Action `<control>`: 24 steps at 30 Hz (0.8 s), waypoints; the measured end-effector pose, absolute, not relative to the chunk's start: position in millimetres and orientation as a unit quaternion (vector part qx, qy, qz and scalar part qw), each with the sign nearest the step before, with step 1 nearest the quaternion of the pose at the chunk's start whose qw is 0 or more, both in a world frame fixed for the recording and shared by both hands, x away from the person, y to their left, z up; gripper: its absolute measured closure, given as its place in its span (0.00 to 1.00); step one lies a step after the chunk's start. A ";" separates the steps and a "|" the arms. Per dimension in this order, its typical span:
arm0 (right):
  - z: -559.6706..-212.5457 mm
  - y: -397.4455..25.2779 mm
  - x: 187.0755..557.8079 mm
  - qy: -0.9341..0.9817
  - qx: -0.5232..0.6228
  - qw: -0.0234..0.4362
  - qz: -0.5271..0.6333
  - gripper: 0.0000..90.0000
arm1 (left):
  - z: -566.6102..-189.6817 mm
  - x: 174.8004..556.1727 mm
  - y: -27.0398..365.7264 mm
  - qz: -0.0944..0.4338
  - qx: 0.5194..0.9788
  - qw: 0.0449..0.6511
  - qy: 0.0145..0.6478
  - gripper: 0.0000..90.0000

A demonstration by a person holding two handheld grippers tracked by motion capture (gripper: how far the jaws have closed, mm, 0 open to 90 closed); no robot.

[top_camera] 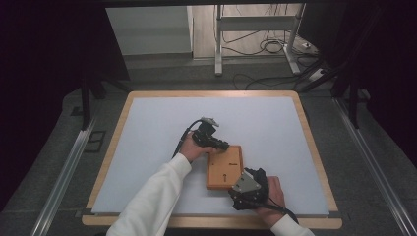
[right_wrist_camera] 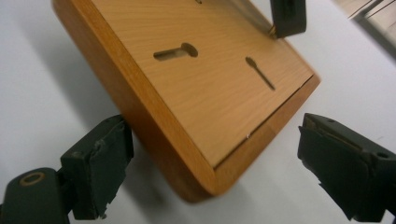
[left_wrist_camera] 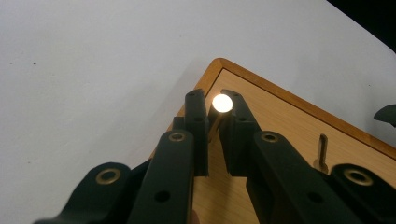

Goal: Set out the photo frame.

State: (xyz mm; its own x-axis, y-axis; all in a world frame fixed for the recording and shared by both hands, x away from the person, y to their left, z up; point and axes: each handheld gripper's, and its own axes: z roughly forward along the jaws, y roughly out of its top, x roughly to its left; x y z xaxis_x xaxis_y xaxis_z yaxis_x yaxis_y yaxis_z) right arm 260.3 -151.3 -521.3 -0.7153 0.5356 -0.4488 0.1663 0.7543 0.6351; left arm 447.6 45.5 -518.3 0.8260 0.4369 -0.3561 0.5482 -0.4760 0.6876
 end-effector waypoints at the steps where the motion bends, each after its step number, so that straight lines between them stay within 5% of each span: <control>1: -521.8 -149.1 259.9 0.879 0.194 0.328 0.287 0.13 | -518.3 447.5 45.5 -0.064 0.856 0.424 0.288 0.92; 7: -516.1 -144.2 257.1 0.865 0.176 0.364 0.299 0.22 | -518.8 447.7 45.3 -0.057 0.851 0.427 0.299 0.93; 17: -502.4 -140.2 261.7 0.865 0.160 0.354 0.316 0.40 | -518.0 447.3 43.9 -0.045 0.850 0.425 0.307 0.93; 24: -498.8 -141.9 261.3 0.863 0.158 0.359 0.320 0.43 | -516.7 446.5 43.2 -0.037 0.851 0.423 0.309 0.90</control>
